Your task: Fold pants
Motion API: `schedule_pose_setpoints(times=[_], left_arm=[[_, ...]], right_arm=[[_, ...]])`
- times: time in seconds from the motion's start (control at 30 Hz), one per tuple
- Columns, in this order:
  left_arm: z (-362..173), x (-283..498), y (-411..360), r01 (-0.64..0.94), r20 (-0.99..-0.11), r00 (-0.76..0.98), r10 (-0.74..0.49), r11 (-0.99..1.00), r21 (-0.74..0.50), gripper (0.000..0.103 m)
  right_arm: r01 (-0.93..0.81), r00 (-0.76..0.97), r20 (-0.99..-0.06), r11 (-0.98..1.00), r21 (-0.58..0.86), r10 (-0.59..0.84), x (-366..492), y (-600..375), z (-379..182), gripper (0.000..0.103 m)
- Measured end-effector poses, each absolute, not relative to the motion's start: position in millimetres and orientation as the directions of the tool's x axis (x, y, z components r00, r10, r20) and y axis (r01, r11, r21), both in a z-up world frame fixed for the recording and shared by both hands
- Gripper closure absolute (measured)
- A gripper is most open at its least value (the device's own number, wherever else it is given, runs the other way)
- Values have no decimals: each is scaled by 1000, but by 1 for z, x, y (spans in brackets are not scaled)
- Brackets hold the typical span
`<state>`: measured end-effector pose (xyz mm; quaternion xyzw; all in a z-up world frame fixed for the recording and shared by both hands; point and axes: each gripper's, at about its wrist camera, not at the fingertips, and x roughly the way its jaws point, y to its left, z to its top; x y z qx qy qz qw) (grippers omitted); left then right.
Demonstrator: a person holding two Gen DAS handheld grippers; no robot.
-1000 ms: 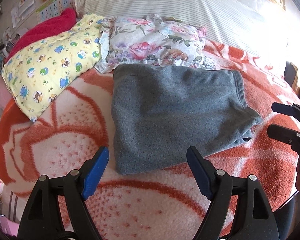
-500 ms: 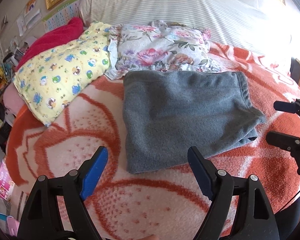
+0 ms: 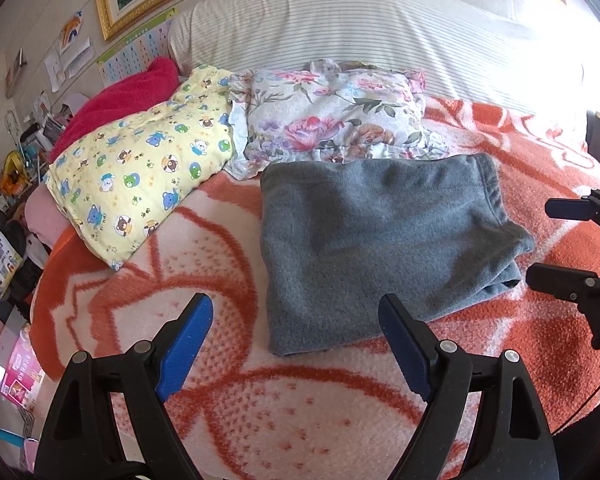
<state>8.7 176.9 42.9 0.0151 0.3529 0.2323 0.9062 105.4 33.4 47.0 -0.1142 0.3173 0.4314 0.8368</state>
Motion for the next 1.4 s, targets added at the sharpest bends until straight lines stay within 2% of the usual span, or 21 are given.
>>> schedule_pose_setpoints(times=[0.4, 0.8, 1.4], left_arm=[[34, 17, 188, -420, -644, 638, 422, 892, 168, 17], [15, 35, 212, -442, -682, 615, 396, 889, 117, 18], [26, 52, 219, -448, -682, 616, 394, 888, 109, 18]], right_arm=[[-803, 422, -643, 593, 64, 640, 105, 43, 43, 0], [-789, 399, -662, 605, 104, 634, 117, 45, 28, 0], [-791, 394, -665, 603, 107, 635, 131, 48, 31, 0]])
